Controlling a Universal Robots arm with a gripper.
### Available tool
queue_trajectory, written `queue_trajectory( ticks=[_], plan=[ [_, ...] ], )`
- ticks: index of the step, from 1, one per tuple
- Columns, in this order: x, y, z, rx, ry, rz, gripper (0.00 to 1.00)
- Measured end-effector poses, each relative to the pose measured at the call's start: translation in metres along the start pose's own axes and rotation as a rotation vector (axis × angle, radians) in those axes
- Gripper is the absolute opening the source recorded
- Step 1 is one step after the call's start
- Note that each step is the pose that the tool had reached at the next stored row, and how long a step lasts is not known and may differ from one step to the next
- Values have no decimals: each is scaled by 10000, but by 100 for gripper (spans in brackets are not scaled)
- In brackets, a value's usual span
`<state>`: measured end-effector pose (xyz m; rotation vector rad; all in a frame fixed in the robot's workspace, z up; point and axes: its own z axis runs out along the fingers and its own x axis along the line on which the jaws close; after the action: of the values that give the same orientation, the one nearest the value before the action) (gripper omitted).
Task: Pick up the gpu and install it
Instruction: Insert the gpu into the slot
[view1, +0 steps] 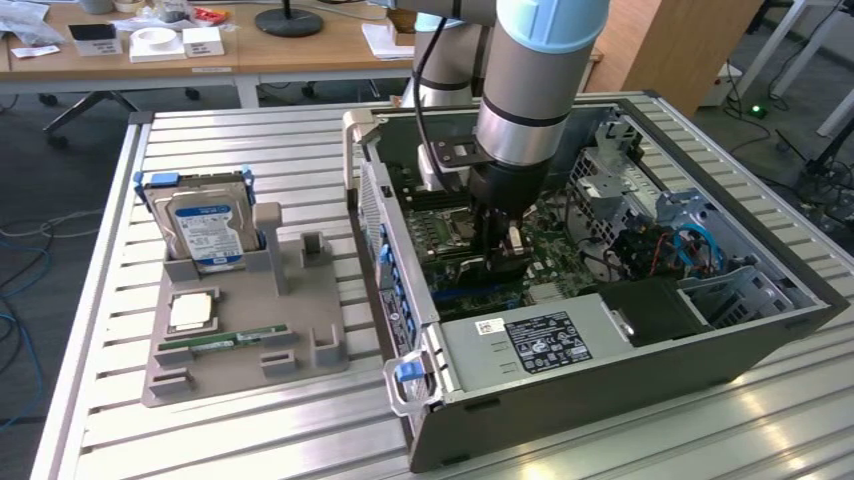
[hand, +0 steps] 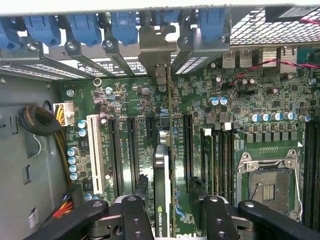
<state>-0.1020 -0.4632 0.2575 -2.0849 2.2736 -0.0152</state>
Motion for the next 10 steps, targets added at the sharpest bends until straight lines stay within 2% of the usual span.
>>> queue_trajectory(
  ticks=[2, 3, 5, 6, 10],
  plan=[
    [0, 0, 0, 0, 0, 0, 44],
    [0, 0, 0, 0, 0, 0, 38],
    [0, 0, 0, 0, 0, 0, 38],
    [0, 0, 0, 0, 0, 0, 32],
    [0, 0, 0, 0, 0, 0, 32]
  ],
)
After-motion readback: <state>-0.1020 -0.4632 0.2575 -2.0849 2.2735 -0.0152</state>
